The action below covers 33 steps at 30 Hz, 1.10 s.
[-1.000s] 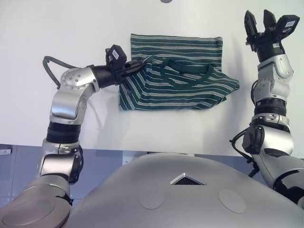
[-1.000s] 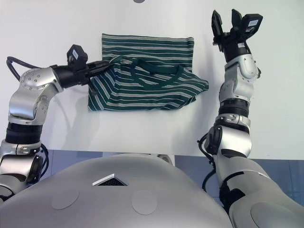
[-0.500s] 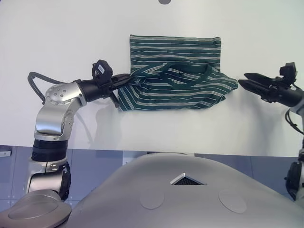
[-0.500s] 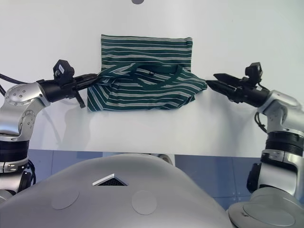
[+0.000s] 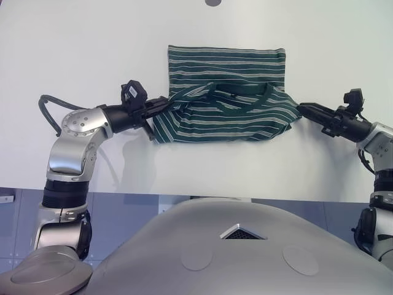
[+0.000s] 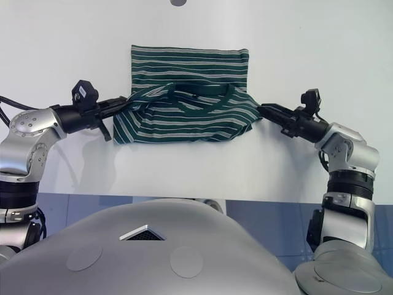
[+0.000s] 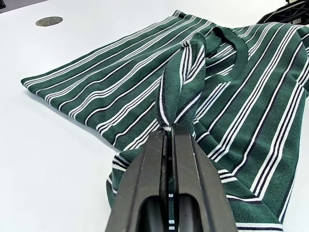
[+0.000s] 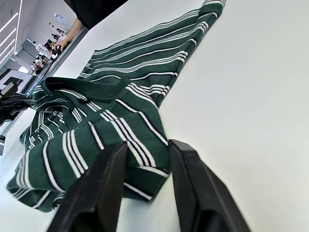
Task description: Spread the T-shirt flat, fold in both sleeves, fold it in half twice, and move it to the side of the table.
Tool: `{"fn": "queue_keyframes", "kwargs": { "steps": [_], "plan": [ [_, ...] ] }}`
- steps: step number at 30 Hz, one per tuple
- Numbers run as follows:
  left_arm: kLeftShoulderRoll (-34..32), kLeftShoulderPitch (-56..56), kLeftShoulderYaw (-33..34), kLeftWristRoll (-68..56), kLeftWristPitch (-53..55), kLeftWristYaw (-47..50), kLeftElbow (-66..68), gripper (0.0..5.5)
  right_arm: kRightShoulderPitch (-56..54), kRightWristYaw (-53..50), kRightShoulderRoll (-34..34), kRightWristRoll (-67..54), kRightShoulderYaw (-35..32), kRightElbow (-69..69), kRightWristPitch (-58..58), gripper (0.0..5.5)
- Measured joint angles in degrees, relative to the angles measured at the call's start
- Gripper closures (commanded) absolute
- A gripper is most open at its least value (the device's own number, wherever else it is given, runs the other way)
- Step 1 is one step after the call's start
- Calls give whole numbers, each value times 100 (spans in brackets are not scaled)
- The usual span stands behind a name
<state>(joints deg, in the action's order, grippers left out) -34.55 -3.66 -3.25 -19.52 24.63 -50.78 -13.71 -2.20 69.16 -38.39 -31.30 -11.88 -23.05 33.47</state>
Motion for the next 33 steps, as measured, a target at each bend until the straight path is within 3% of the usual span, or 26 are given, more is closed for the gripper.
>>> {"fn": "queue_keyframes", "kwargs": {
  "steps": [5, 12, 17, 23, 33],
  "plan": [
    [-6, 0, -9, 2, -32, -12, 67, 550, -24, -13, 38, 7, 65, 68, -139, 548],
    [-10, 17, -36, 6, -162, -30, 207, 550, 26, -46, 0, 181, 125, 298, -242, 549],
    [-10, 43, -96, 11, -216, -29, 231, 550, 127, -115, -97, 114, -125, 369, -91, 457],
    [-9, -148, 31, -70, -221, -15, 6, 550, 188, -216, -613, 30, -28, 885, 1095, 341],
    [2, -213, -18, -52, -164, 22, -61, 550, -459, -366, -595, -121, -11, -73, 1947, 341]
  ]
}}
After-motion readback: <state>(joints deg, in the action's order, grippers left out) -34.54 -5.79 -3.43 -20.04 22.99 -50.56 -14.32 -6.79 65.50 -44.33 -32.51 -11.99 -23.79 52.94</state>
